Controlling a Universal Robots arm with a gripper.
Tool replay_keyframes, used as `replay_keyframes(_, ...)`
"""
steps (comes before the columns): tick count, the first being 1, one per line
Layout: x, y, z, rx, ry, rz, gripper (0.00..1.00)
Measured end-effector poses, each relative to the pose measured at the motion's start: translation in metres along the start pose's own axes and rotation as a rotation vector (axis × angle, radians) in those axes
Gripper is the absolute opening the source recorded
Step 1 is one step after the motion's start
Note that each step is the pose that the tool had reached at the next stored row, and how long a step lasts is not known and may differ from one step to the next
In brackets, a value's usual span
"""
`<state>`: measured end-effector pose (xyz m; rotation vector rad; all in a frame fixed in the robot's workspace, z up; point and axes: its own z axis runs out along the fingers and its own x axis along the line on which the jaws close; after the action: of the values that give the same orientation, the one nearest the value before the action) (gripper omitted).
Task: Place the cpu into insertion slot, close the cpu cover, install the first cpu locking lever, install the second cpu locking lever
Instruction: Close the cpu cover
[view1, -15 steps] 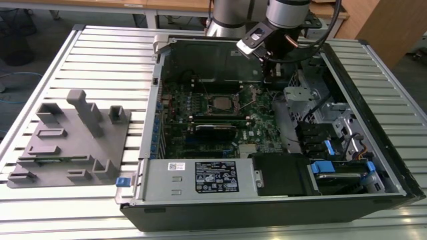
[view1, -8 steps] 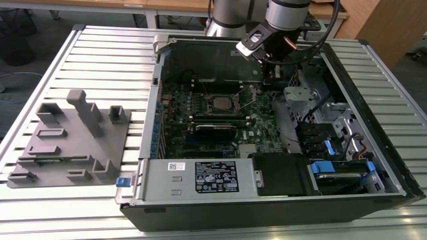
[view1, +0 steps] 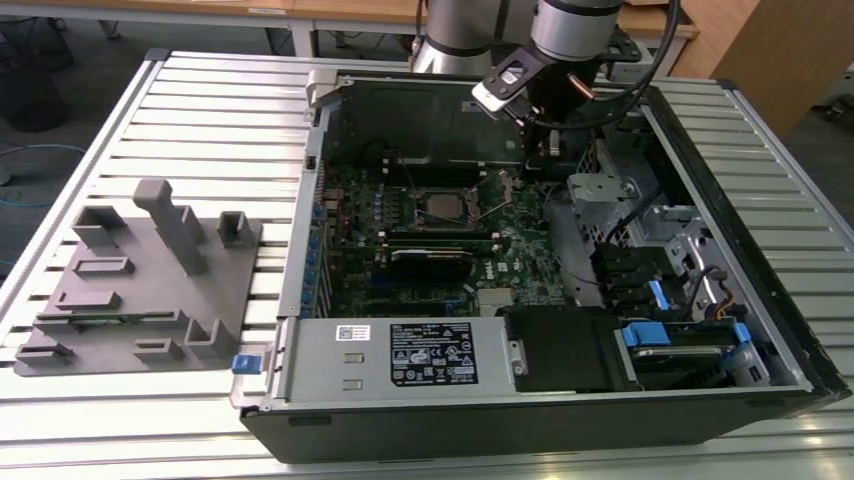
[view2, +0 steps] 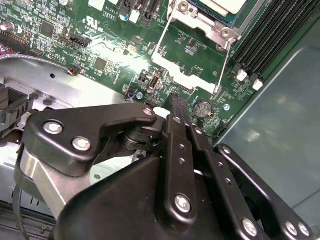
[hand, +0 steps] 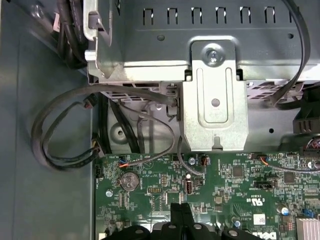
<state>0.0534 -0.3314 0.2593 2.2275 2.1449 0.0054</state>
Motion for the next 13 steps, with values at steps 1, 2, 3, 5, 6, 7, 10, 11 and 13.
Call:
replay_keyframes(1, 0.0, 0.0, 0.0, 0.0003, -0.0001, 0.0, 0.11)
replay_keyframes(2, 0.0, 0.0, 0.0, 0.0005, -0.0001, 0.0, 0.11)
replay_keyframes(3, 0.0, 0.0, 0.0, 0.0007, 0.0, 0.0, 0.11)
replay_keyframes(5, 0.0, 0.0, 0.0, 0.0011, 0.0001, 0.0, 0.11)
replay_keyframes(6, 0.0, 0.0, 0.0, 0.0013, 0.0, 0.0, 0.11)
replay_keyframes(7, 0.0, 0.0002, 0.0003, 0.0014, 0.0001, 0.0, 0.11)
replay_keyframes(10, 0.0001, 0.0011, 0.0024, 0.003, -0.004, 0.0, 0.11)
replay_keyframes(11, 0.0002, 0.0016, 0.0033, 0.0038, -0.0059, 0.0, 0.11)
replay_keyframes(13, 0.0003, 0.0022, 0.0052, 0.0048, -0.0107, -0.001, 0.11)
